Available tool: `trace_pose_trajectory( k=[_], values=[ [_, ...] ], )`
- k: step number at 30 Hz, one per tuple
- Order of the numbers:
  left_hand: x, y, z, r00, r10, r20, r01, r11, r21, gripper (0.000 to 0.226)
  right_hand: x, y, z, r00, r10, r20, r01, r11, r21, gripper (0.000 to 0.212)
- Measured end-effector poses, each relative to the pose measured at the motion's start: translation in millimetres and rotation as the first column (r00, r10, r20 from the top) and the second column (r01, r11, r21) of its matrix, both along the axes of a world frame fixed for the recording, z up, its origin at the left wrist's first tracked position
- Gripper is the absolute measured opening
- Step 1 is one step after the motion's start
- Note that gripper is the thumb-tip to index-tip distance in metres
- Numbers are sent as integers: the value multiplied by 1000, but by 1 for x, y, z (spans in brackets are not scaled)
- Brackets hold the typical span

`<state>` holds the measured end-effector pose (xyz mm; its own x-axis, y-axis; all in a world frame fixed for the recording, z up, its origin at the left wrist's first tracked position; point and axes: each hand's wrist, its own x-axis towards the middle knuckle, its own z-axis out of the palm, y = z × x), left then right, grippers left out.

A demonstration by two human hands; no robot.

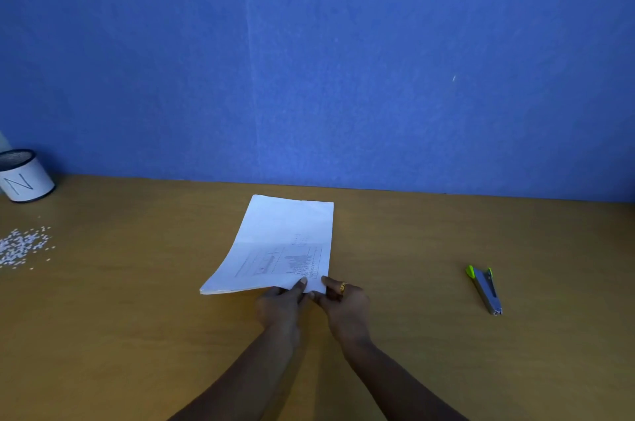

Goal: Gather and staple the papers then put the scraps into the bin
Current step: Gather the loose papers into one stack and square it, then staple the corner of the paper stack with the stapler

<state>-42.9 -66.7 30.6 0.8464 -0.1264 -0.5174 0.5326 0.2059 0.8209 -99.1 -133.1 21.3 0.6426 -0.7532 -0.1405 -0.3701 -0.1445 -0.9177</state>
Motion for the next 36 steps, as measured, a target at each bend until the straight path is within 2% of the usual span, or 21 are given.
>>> trace_pose_trajectory(
  k=[5, 13, 21, 26, 36],
  values=[
    [0, 2, 0, 997, -62, -50, 58, 994, -92, 13, -4, -4, -3, 1000, -20, 8, 20, 1000, 12, 43],
    [0, 3, -2, 997, -76, -28, 73, 994, -87, 27, -6, -4, -8, 995, -63, 76, 54, 993, 108, 37],
    [1, 3, -2, 995, -87, -37, 85, 994, -67, 25, -9, -3, -10, 970, -168, 175, 80, 902, 424, 16],
    [-1, 2, -2, 995, -90, -34, 88, 994, -57, 24, -11, -4, -8, 958, -228, 173, 103, 840, 533, 16],
    [-1, -1, -2, 959, -253, -125, 230, 957, -177, 21, -14, -22, -1, 959, -232, 163, 99, 812, 575, 19]
  ],
)
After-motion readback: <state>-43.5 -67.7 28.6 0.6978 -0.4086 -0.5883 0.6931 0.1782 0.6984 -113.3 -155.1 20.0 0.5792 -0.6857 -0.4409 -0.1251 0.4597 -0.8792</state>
